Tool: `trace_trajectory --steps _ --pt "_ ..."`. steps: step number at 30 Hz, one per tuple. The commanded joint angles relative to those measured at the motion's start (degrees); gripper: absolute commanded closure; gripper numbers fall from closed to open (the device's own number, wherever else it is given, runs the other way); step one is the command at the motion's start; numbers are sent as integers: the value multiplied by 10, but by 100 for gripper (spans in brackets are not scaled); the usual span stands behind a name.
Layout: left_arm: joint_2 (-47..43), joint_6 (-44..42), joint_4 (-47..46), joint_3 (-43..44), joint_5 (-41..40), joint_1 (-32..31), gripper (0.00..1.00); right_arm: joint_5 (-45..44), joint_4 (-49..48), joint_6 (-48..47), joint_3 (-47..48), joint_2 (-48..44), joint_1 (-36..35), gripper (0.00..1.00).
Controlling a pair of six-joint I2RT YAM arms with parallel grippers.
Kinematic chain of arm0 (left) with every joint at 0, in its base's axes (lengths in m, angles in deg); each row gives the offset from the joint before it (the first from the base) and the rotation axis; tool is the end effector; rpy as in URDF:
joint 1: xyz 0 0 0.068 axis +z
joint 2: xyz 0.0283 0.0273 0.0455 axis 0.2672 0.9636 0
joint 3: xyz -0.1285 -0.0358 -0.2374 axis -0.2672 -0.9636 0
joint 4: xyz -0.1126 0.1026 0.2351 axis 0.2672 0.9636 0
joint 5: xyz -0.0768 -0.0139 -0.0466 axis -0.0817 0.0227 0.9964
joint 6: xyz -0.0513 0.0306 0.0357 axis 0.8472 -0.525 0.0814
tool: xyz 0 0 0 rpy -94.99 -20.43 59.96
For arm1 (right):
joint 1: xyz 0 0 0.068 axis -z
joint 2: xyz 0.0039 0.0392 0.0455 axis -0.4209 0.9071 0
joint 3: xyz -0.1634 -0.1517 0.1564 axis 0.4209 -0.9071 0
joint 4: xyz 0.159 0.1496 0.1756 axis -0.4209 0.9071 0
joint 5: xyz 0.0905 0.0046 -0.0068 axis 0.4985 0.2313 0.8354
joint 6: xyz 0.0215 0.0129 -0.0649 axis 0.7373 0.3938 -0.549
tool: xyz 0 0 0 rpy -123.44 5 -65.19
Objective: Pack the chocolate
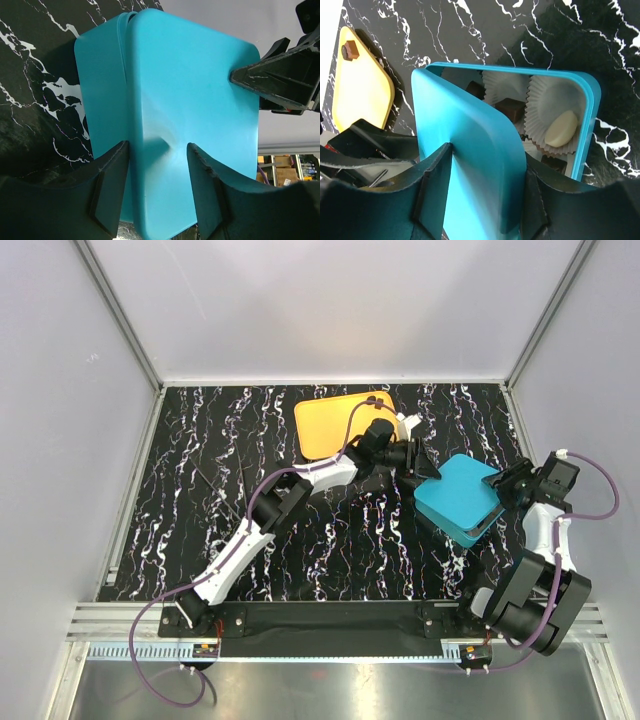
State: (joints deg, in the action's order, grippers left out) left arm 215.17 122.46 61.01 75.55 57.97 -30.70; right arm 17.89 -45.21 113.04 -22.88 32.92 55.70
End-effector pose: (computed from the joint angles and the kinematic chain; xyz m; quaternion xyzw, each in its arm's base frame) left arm 0.4003 -0.4721 0.1192 0.1796 0.7544 -0.6116 0.1566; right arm 0.2507 -0.1264 0.1993 0.3783 0.8256 0.1524 0.3899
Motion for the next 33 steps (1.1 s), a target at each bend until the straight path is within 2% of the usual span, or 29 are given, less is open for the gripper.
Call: trace_trajectory --steps 1,17,22,33 --pt "-5 -9 -28 28 2 -6 46 -22 -39 -5 -6 3 4 44" --pt "-38 -10 -29 4 4 -7 43 -92 0 -18 6 7 8 38" --pt "-50 -16 -26 -7 5 -8 43 -104 0 -17 7 13 8 33" --pt "-57 -28 -10 2 -2 -11 42 -164 33 -20 23 21 8 30"
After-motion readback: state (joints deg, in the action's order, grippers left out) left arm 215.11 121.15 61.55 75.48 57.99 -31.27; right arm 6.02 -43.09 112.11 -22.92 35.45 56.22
